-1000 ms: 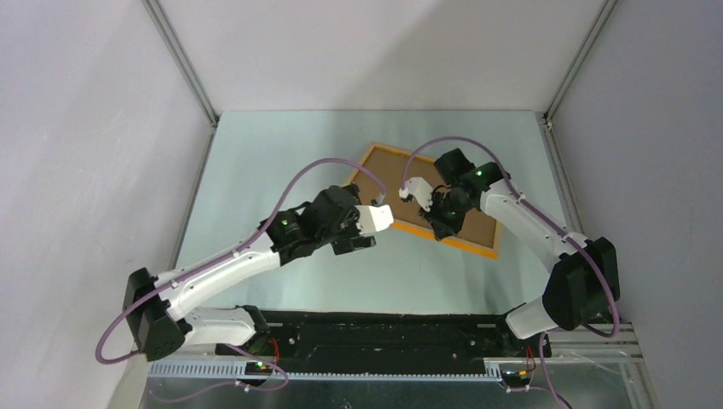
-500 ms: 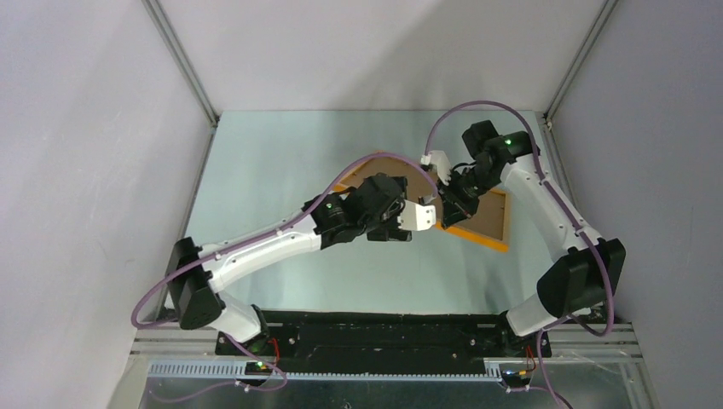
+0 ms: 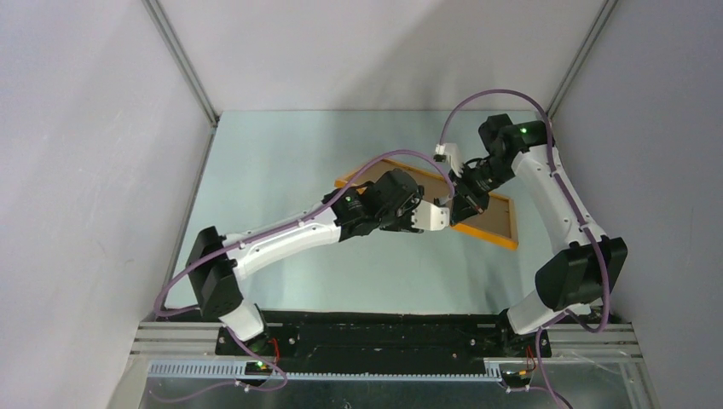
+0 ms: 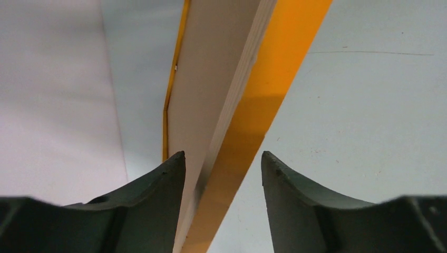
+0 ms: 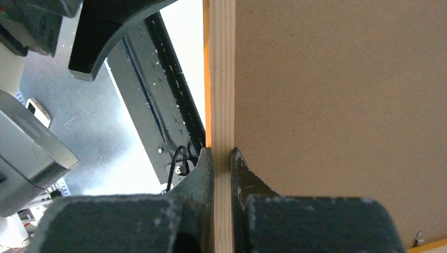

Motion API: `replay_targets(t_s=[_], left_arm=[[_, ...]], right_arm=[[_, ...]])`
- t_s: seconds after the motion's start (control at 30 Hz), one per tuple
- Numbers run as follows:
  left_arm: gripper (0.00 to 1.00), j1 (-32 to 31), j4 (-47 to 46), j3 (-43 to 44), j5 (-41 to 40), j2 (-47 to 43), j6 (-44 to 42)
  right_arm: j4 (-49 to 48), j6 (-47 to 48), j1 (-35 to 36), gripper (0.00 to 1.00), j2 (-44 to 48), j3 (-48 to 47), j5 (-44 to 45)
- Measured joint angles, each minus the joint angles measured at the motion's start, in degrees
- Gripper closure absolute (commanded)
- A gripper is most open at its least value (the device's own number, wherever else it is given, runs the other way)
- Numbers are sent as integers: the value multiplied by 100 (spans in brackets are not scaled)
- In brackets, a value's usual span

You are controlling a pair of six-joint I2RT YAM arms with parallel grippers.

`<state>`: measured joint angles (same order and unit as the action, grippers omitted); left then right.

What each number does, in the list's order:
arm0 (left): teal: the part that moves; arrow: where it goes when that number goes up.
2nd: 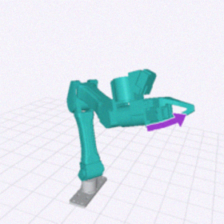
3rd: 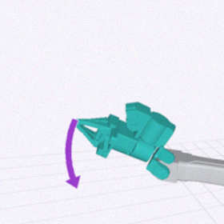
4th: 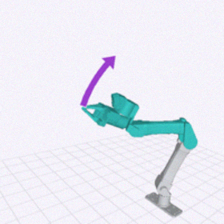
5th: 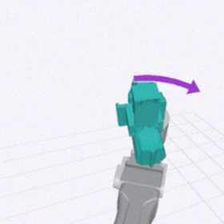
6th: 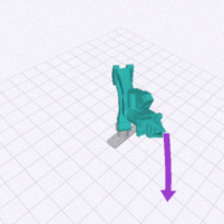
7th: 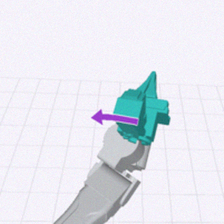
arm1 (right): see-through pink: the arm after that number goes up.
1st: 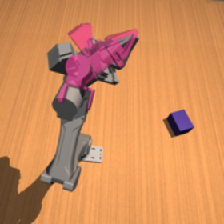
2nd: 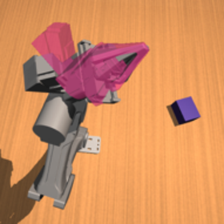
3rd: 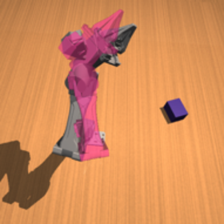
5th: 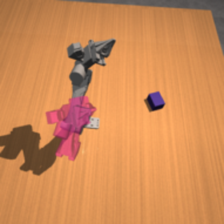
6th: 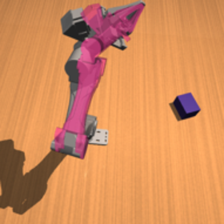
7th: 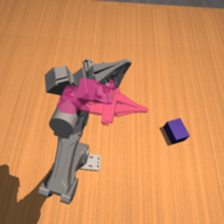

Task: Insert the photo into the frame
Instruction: Turn over the photo frame at the center of the board.

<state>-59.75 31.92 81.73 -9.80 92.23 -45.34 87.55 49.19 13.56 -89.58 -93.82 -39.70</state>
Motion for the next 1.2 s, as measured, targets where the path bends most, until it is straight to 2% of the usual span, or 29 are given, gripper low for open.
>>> replay_targets(t_s=[0.1,0.23,0.3,0.33,0.37,0.43,0.57,0.73,0.9,0.97,1.2], left_arm=[[59,-4,26,120,22,111,-26],[75,-37,114,186,57,160,-74],[83,-76,210,219,50,190,-221],[87,-98,256,225,39,205,-306],[96,-125,310,229,-2,229,-385],[100,-157,326,234,-61,251,-393],[100,-162,529,328,-74,273,-398],[100,-175,813,496,-85,273,-367],[100,-175,1029,573,-90,249,-358],[100,-175,1145,595,-92,212,-354],[100,-140,1829,866,-39,-26,-258]], right_arm=[[66,57,-46,100,-22,-7,-26],[90,70,-101,94,-39,-11,-55],[101,87,-136,87,-42,-17,-55],[98,94,-153,80,-42,-24,-57],[98,105,-177,75,-42,-44,-55],[103,83,-199,58,-42,-55,-66],[-4,-24,-229,41,-7,-61,-107],[-302,-247,-289,29,334,-61,7],[-793,-579,-380,4,1069,33,227],[-1093,-717,-407,1,1473,243,348],[-1676,-890,-315,1,2782,715,850]])
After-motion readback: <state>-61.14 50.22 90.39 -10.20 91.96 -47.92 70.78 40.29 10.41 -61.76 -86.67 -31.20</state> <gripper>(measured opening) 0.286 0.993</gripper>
